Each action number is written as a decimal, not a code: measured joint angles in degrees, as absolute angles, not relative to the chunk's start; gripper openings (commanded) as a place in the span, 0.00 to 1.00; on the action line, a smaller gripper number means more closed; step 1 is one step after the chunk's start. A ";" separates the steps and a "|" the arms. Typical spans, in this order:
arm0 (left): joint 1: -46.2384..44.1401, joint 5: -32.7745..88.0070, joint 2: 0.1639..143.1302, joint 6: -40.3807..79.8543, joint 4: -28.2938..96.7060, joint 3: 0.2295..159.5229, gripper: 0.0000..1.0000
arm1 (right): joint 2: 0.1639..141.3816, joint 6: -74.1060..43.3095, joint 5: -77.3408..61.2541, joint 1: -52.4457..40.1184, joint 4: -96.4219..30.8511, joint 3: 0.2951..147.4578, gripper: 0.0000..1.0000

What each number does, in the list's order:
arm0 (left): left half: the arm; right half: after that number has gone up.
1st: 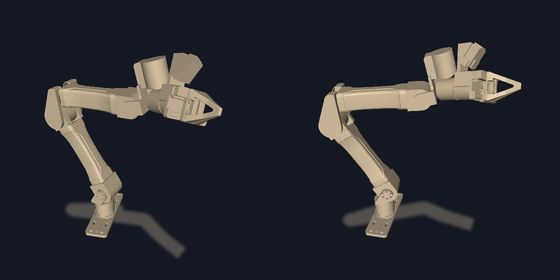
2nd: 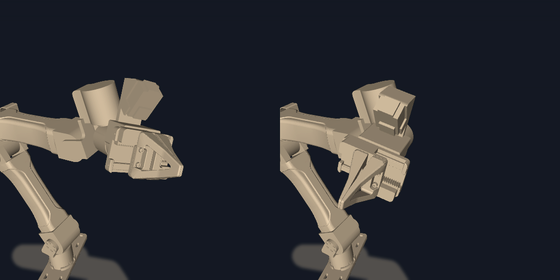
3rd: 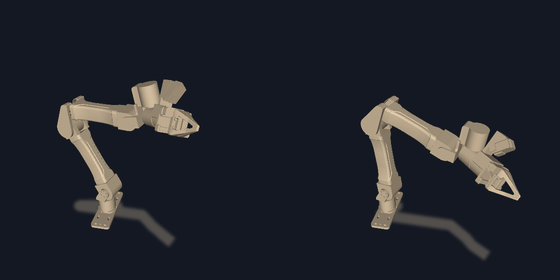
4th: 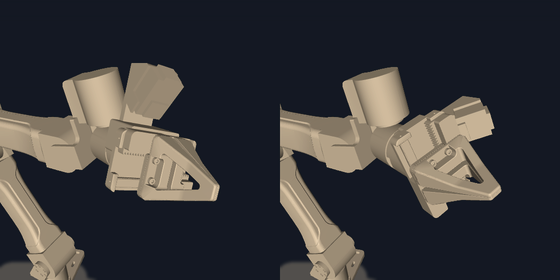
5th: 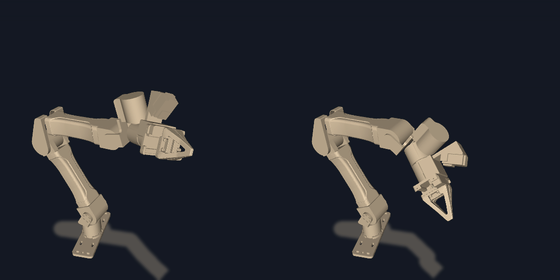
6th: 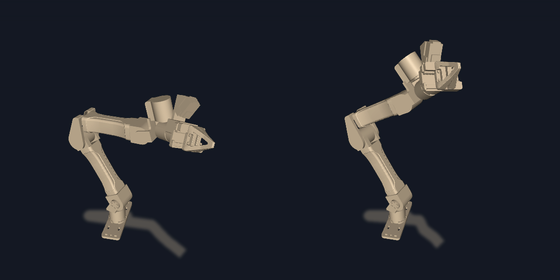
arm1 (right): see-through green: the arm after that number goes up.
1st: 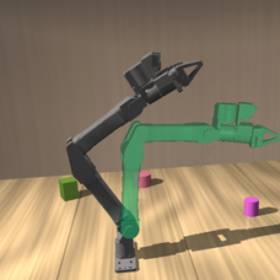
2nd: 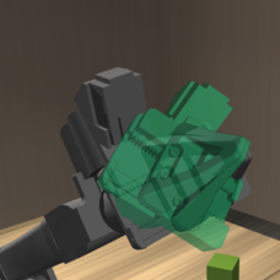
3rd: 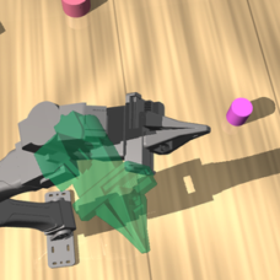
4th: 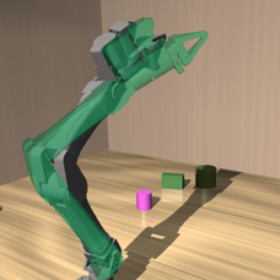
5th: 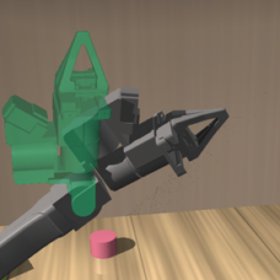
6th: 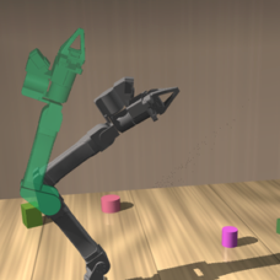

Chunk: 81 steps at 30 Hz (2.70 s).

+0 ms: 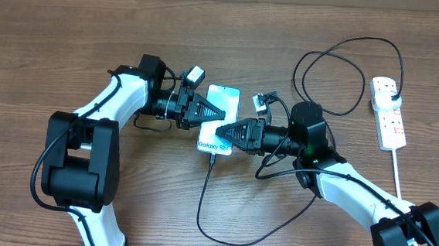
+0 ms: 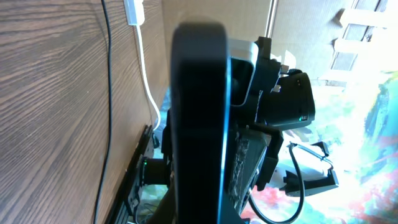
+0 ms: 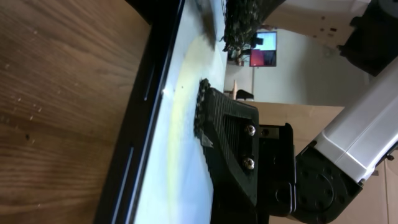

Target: Plug charger to phone and switch on socket

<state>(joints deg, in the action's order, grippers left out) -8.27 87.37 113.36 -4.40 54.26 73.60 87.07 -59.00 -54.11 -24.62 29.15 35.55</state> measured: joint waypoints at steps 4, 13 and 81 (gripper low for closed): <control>-8.27 87.81 113.36 -4.38 54.43 73.60 0.04 | 87.07 -60.58 -55.57 -24.62 29.36 35.55 0.17; -8.25 89.49 112.73 -4.38 54.46 73.60 0.06 | 87.72 -66.61 -57.63 -24.36 33.43 35.22 0.10; -7.01 43.66 112.62 -4.40 39.59 73.54 1.00 | 87.59 -45.39 -23.40 -26.39 -5.56 34.39 0.04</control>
